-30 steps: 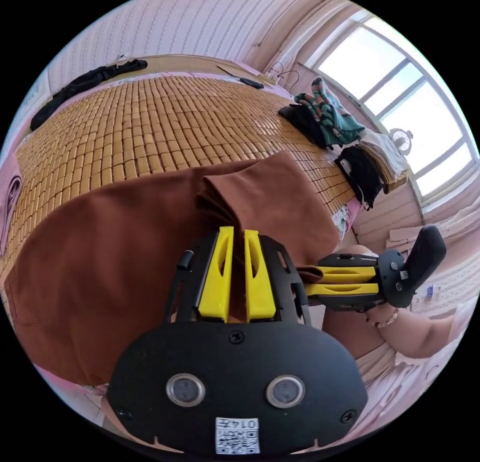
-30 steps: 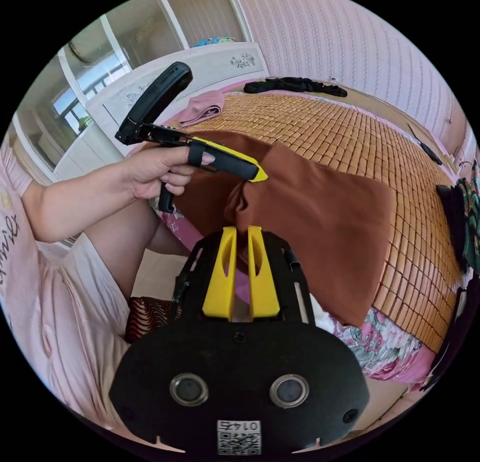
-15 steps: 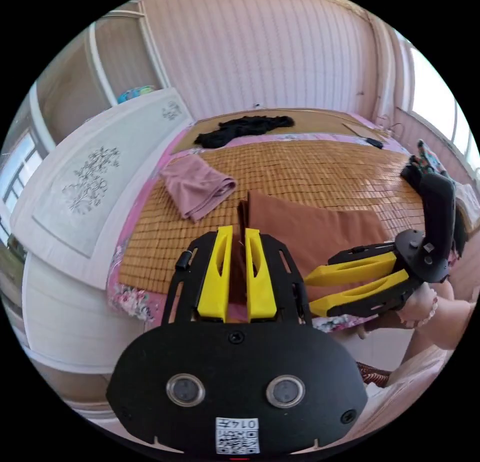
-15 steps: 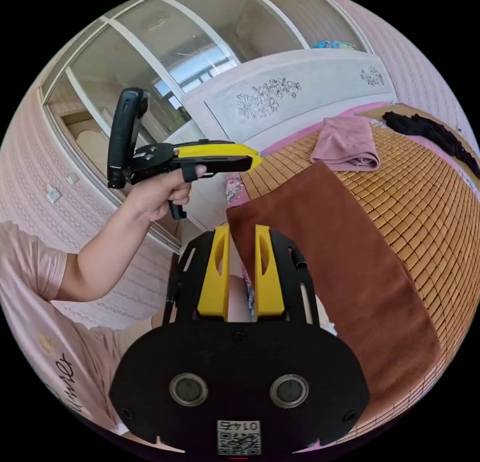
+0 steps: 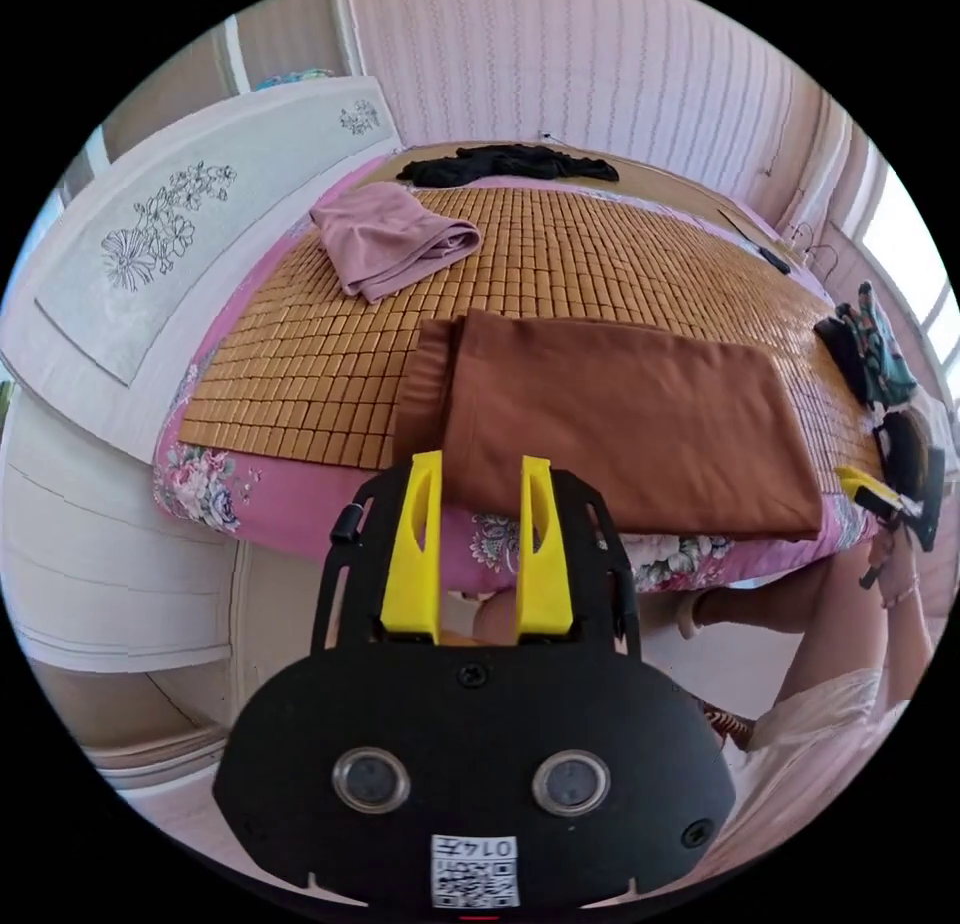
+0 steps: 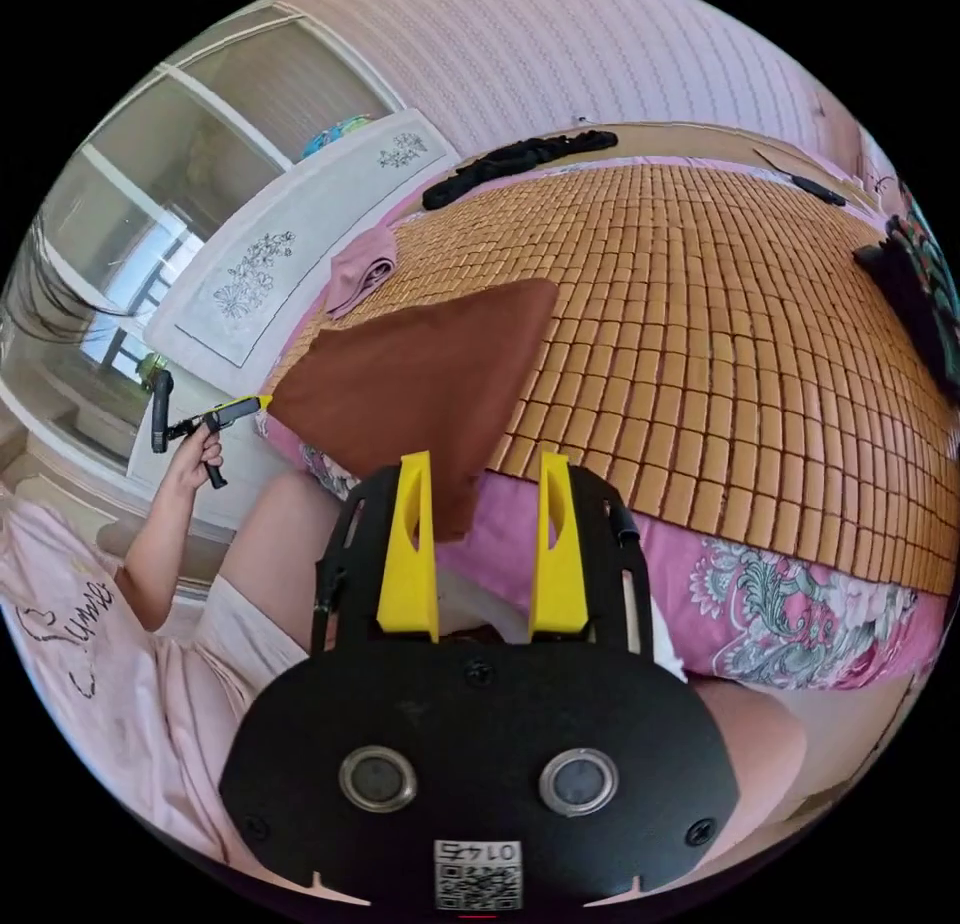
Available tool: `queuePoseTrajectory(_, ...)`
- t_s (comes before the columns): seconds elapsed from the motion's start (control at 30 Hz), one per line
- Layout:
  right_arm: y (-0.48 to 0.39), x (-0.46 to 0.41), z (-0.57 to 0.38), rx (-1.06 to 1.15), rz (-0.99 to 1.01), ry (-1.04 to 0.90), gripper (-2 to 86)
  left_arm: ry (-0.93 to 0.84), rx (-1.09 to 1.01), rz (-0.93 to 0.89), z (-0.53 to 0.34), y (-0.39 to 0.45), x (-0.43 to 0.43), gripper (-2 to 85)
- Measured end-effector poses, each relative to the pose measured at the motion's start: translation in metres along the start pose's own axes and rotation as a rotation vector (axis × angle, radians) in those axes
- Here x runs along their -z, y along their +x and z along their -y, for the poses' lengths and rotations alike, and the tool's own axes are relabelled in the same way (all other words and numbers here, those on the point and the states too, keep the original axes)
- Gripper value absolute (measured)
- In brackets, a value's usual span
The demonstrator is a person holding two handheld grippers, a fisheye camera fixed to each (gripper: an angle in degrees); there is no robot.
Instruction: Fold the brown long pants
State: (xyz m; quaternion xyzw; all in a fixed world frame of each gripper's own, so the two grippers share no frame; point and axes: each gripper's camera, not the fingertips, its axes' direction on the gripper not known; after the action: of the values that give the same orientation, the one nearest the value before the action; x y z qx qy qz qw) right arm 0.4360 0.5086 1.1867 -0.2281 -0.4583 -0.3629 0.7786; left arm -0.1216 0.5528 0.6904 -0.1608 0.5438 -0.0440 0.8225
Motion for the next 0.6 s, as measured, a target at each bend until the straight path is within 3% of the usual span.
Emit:
queuePoseTrajectory(0.23,0.004,-0.018,-0.001,-0.114,0.128,-0.039,15.3,0.006,0.268,-0.194,-0.020,-0.059,-0.007,13.6)
queuePoseTrajectory(0.37,-0.065,-0.011,0.052,0.206,0.083,0.021,14.5,0.001,0.340,-0.293,-0.025,-0.075,-0.024,12.0)
queuePoseTrajectory(0.47,-0.109,-0.037,0.099,0.391,0.132,-0.038,14.3,0.052,0.326,-0.356,-0.027,-0.081,-0.025,7.1)
queuePoseTrajectory(0.6,-0.154,-0.063,0.141,0.512,0.232,-0.074,13.7,0.133,0.182,-0.255,-0.027,-0.065,0.004,5.7)
